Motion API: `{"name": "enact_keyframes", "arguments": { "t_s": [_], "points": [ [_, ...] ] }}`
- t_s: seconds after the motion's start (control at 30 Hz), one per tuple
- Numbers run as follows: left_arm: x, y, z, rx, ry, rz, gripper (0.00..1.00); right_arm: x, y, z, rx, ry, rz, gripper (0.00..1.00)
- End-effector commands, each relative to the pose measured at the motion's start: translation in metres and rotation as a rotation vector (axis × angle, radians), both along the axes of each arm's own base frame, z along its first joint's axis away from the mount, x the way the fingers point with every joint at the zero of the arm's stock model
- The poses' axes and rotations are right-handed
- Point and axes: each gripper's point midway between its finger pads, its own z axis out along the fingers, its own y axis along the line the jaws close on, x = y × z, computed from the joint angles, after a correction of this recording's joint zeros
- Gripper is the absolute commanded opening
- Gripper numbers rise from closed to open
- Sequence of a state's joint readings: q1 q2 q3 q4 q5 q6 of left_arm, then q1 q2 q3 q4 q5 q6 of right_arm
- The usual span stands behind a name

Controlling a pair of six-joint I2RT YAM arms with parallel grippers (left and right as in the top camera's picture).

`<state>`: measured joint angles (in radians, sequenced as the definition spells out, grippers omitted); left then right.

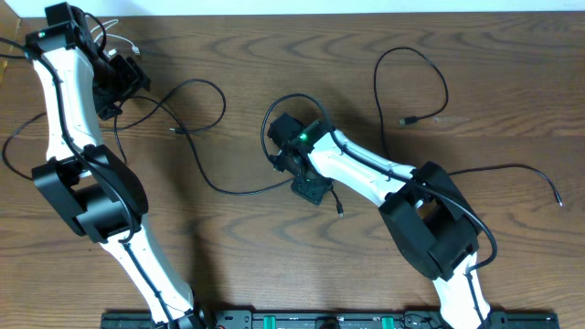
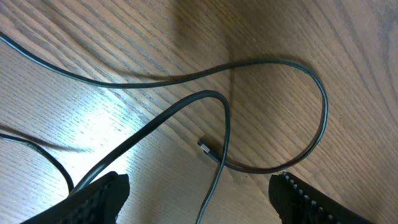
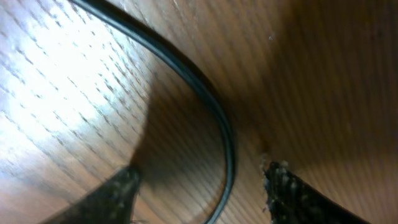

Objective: Untangle cables

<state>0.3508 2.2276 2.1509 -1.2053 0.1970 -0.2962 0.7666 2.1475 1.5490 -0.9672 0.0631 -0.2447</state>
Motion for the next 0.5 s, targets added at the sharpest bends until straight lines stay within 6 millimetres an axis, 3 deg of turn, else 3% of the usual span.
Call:
{"name": "enact_keyframes", "arguments": {
  "t_s": [0.0,0.2,0.3,0.37,0.47],
  "points": [
    [-0.002,-0.003,-0.009,-0.014,0.028,0.009,0.78,-0.003,-0.003,-0.001,0.007,0.009,0.000,0.45],
    [-0.001,-0.007,-0.008,-0.041,0.018,0.004,0.78,-0.010,-0.009,-0.009,-0.011,0.027,0.000,0.38],
    [0.001,-0.012,-0.007,-0.066,0.009,-0.002,0.78,-0.012,-0.008,-0.009,-0.003,0.036,-0.001,0.20],
    [0.001,-0.014,-0.007,-0.076,0.006,-0.005,0.78,-0.012,-0.006,-0.009,0.010,0.039,-0.002,0.02],
    [0.005,-0.030,-0.002,-0.149,-0.037,-0.105,0.78,-0.007,0.000,-0.009,0.034,0.019,-0.042,0.01]
  ]
}}
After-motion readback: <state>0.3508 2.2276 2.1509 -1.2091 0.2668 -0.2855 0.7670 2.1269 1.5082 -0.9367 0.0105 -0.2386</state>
